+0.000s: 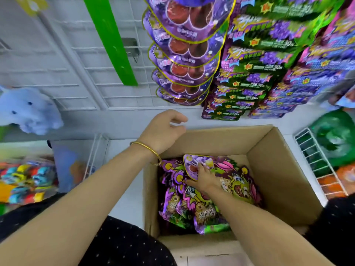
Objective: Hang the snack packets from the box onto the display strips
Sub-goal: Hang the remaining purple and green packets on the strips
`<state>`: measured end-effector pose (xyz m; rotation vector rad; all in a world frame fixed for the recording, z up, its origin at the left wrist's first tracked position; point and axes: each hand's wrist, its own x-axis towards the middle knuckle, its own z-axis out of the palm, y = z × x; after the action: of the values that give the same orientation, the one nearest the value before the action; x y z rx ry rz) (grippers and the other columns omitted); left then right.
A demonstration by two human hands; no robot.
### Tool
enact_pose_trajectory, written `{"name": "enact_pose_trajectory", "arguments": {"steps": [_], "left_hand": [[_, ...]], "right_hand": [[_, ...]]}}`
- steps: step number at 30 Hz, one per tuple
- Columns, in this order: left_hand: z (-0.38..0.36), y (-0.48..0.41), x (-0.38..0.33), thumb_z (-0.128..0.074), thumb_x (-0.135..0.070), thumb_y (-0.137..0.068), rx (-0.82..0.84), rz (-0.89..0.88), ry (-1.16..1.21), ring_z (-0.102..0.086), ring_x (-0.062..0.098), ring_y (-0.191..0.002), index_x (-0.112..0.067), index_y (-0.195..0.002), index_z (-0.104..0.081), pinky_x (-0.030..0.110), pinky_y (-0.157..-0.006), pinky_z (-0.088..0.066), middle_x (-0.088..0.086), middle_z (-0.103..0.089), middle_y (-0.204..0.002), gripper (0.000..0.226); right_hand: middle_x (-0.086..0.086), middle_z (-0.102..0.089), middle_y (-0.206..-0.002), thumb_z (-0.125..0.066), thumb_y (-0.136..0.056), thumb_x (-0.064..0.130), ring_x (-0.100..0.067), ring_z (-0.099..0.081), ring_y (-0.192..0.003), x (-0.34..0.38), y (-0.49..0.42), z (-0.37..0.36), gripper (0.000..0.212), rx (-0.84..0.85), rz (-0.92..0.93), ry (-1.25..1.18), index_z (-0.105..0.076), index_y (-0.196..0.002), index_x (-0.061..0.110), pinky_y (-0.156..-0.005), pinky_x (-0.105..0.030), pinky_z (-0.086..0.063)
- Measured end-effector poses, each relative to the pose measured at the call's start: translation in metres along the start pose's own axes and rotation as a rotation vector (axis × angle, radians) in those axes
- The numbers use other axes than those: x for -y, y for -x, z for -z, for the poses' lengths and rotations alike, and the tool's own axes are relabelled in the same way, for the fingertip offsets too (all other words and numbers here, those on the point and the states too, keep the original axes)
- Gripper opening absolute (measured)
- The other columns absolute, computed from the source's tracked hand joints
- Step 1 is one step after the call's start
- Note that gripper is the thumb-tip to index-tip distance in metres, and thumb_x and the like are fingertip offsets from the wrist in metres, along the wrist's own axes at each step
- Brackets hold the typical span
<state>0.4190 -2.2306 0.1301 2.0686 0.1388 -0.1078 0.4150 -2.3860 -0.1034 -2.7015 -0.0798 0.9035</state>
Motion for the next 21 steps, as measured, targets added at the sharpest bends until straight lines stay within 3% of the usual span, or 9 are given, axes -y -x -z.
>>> {"name": "enact_pose_trajectory", "arguments": {"steps": [3,5,7,9,12,16,19,21], "left_hand": [[0.002,-0.001,0.002,-0.056,-0.006,-0.086,-0.005,0.017,0.003,-0.053,0.004,-0.072,-0.011,-0.103,-0.061,0.011,-0.069,-0.042,-0.001,-0.058,-0.107,0.018],[0.002,-0.002,0.004,-0.055,-0.006,-0.087,-0.003,0.020,-0.007,-0.052,0.004,-0.073,-0.010,-0.104,-0.061,0.011,-0.069,-0.043,-0.001,-0.058,-0.106,0.018],[0.001,-0.001,0.004,-0.054,-0.007,-0.088,0.003,0.043,-0.001,-0.052,0.005,-0.075,-0.009,-0.105,-0.061,0.013,-0.066,-0.045,-0.001,-0.058,-0.103,0.018],[-0.001,0.001,0.004,-0.053,-0.010,-0.090,0.029,0.095,0.033,-0.053,0.007,-0.075,-0.009,-0.106,-0.060,0.013,-0.059,-0.048,0.000,-0.057,-0.096,0.018],[-0.007,0.002,0.006,-0.049,-0.018,-0.093,0.083,0.255,0.083,-0.060,0.020,-0.092,-0.009,-0.107,-0.056,0.026,-0.072,-0.053,0.007,-0.057,-0.103,0.018],[-0.019,0.004,0.009,-0.051,-0.043,-0.090,0.143,0.667,0.451,-0.061,0.033,-0.104,-0.010,-0.138,-0.033,0.038,-0.081,-0.054,0.024,-0.045,-0.134,0.061],[-0.021,0.006,0.005,-0.054,-0.055,-0.082,0.219,0.851,0.816,-0.055,0.039,-0.113,-0.010,-0.139,-0.030,0.042,-0.090,-0.048,0.028,-0.041,-0.137,0.076],[-0.022,0.005,0.005,-0.058,-0.041,-0.086,0.216,0.805,0.835,-0.063,0.034,-0.097,-0.006,-0.120,-0.045,0.043,-0.084,-0.050,0.025,-0.060,-0.112,0.050]], "right_hand": [[-0.006,-0.042,-0.140,-0.059,-0.083,0.053,-0.028,-0.043,-0.126,0.005,0.005,-0.008,0.070,-0.129,-0.039,0.197,-0.034,-0.136,0.015,-0.098,-0.043,-0.036],[-0.007,-0.057,-0.123,-0.050,-0.090,0.044,-0.028,-0.051,-0.115,0.003,0.005,-0.002,0.043,-0.240,0.040,0.289,-0.047,-0.122,0.015,-0.092,-0.039,-0.038],[-0.008,-0.065,-0.107,-0.043,-0.094,0.038,-0.029,-0.059,-0.104,-0.004,0.008,0.014,0.030,-0.299,0.131,0.272,-0.053,-0.113,0.017,-0.084,-0.036,-0.043],[-0.010,-0.068,-0.106,-0.042,-0.095,0.035,-0.032,-0.063,-0.098,-0.017,0.010,0.033,0.029,-0.320,0.182,0.091,-0.059,-0.114,0.020,-0.078,-0.036,-0.049],[-0.012,-0.066,-0.116,-0.046,-0.096,0.024,-0.028,-0.061,-0.107,-0.034,0.022,0.066,0.030,-0.319,0.241,-0.236,-0.064,-0.117,0.011,-0.085,-0.032,-0.045],[0.004,-0.059,-0.117,-0.050,-0.095,0.016,-0.008,-0.055,-0.108,-0.025,0.057,0.111,0.029,-0.295,0.400,-0.597,-0.062,-0.117,0.004,-0.089,-0.005,-0.038],[0.011,-0.057,-0.114,-0.050,-0.094,0.013,0.007,-0.051,-0.104,-0.001,0.089,0.134,0.028,-0.251,0.608,-0.588,-0.061,-0.120,0.009,-0.090,-0.002,-0.037],[0.013,-0.056,-0.119,-0.053,-0.093,0.015,0.007,-0.050,-0.110,0.010,0.100,0.141,0.030,-0.213,0.724,-0.474,-0.060,-0.122,0.013,-0.093,-0.003,-0.034]]}}
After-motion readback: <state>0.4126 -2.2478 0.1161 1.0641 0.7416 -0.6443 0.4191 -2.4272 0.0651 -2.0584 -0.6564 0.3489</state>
